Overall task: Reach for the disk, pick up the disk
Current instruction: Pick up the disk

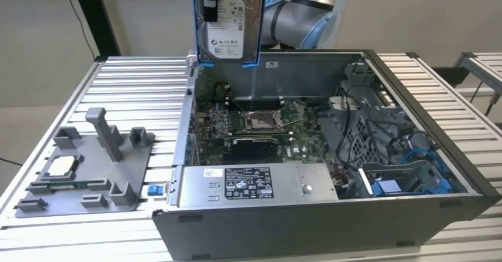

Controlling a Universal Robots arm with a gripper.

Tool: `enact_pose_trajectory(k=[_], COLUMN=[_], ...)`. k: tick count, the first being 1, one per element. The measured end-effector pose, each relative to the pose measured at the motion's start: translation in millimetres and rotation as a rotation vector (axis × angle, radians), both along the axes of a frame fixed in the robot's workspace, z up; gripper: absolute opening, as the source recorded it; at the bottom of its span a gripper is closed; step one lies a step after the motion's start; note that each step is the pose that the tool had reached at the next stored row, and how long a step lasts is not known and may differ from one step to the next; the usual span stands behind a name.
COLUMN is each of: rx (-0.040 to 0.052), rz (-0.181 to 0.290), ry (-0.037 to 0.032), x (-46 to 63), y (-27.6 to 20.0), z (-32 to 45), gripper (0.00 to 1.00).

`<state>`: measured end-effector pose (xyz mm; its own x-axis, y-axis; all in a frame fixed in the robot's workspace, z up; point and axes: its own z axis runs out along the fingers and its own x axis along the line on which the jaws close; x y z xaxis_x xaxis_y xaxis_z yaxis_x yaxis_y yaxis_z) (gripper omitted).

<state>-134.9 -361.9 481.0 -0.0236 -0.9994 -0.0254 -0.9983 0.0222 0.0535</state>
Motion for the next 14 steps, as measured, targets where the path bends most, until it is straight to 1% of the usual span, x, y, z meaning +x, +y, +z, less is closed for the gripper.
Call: enact_pose_trajectory(k=[4,7,10,14], rx=[0.0000,0.0000,0.0000,-0.0001], rz=[0.000,0.000,0.000,0.000], ry=[0.0000,0.0000,0.0003,0.0015], x=[0.1,1.9,8.5,21.5], y=[0.0,-1.7,-3.5,-6.0], z=[0.0,0.0,-0.2,-0.2], gripper=[0.00,0.00,0.00,0.00])
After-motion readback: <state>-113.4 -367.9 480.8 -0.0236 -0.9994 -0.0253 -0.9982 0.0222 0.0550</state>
